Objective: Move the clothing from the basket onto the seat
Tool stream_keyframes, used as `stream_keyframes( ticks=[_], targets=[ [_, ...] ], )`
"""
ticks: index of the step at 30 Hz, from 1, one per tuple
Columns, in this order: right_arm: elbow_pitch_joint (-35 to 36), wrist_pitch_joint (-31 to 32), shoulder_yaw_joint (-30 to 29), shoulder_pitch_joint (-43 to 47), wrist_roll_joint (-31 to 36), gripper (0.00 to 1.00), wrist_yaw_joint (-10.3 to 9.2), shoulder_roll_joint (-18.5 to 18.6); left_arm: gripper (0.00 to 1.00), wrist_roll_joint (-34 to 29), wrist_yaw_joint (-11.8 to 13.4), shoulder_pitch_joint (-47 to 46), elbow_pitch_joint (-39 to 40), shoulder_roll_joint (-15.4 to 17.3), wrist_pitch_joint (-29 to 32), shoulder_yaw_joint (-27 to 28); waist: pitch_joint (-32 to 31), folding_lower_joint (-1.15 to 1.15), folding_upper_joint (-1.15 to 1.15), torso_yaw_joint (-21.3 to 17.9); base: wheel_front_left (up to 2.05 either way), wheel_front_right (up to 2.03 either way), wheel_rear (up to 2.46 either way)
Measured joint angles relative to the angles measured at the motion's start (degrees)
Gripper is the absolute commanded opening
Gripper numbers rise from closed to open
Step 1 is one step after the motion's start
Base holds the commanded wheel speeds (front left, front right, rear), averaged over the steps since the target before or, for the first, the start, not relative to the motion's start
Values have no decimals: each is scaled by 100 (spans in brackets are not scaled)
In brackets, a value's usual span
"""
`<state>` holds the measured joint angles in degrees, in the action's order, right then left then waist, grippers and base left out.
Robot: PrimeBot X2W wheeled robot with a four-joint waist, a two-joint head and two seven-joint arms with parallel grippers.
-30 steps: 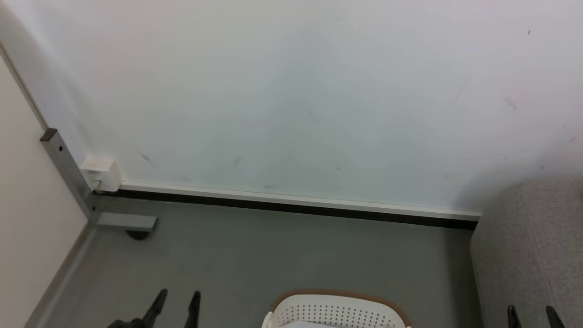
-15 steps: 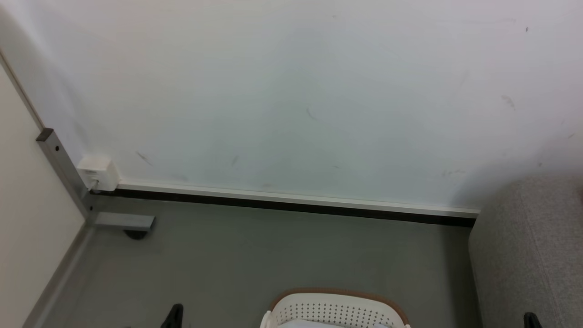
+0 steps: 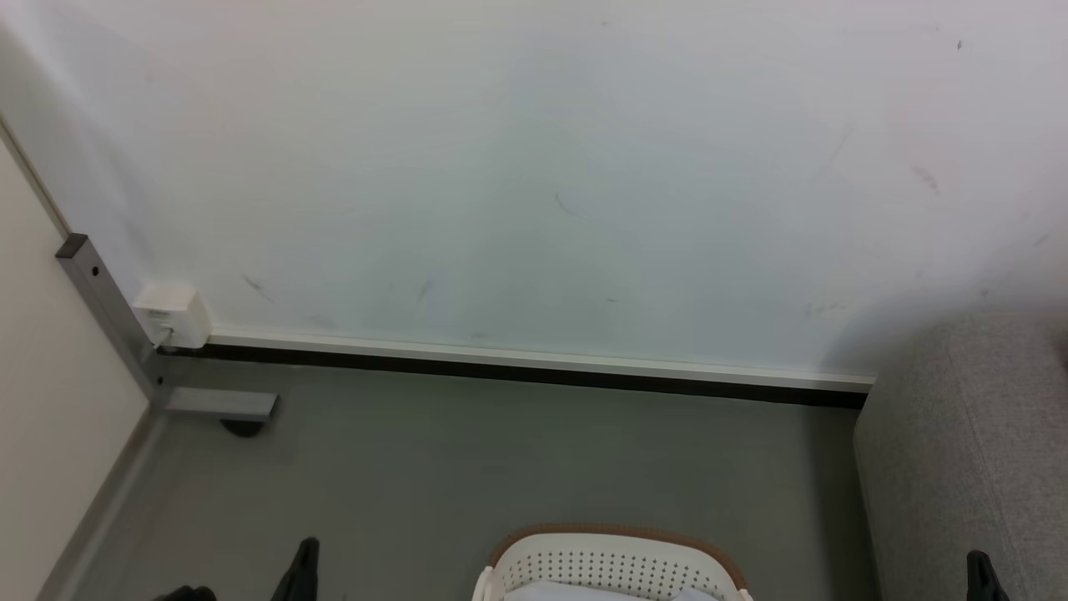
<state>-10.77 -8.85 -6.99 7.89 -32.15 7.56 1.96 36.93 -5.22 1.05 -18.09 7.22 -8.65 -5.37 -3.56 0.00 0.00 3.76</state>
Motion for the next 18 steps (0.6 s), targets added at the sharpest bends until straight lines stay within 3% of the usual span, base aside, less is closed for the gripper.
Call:
stream_keyframes(
  ticks=[18],
  targets=[
    [-69,382,12,-344,-1495,0,0,10,0,1380,-52,-186,94,-111,368,301,65,0,0,-66,0,0,0]
  ],
)
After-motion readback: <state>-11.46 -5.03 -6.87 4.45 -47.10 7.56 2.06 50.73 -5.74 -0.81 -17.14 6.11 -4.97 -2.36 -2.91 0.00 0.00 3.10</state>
